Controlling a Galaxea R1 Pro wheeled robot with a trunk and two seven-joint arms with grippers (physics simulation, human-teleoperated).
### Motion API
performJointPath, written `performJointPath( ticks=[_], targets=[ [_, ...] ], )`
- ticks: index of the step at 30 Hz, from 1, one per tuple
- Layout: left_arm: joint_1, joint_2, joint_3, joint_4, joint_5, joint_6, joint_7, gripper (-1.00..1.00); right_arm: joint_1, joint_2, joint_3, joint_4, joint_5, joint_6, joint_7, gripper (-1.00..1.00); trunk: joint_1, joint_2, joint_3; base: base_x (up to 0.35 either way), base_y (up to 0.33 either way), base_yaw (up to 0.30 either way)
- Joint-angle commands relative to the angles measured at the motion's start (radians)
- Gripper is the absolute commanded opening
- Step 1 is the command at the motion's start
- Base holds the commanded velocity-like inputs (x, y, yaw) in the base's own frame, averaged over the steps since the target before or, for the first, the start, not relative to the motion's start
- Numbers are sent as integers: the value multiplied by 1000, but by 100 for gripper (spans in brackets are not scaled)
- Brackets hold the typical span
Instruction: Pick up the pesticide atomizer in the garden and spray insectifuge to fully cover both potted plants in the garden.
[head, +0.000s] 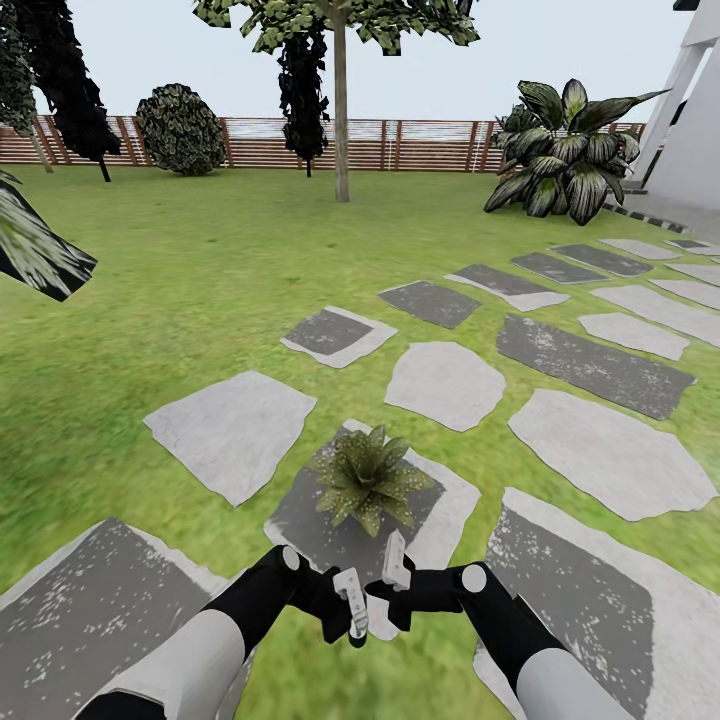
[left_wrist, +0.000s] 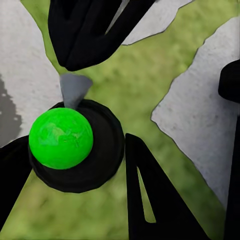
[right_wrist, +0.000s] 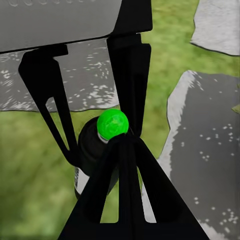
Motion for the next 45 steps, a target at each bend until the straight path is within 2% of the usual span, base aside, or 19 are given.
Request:
performJointPath(
  ticks=[1,20,26,37,41,45],
  targets=[
    [0,0,-1,-2,-1,6,-4,-100,0,0,-1,-1,9,-5,0,-100,0,0,-1,0,0,0],
    [0,-1,-1,-2,1,6,-4,-100,0,0,-1,-1,9,-5,0,-100,0,0,-1,0,0,0],
    [0,-1,-1,-2,34,6,-6,-100,0,0,-1,-1,9,-5,0,-100,0,0,-1,0,0,0],
    [0,-1,-2,6,35,6,-5,-100,0,0,-1,0,9,-5,0,-100,0,0,-1,0,0,0],
    [-2,10,-6,10,23,12,-6,-100,0,0,-1,0,9,-5,0,-100,0,0,-1,0,0,0],
    [-5,66,-7,10,20,18,-5,-100,0,0,-1,0,9,-5,0,-100,0,0,-1,0,0,0]
  ],
)
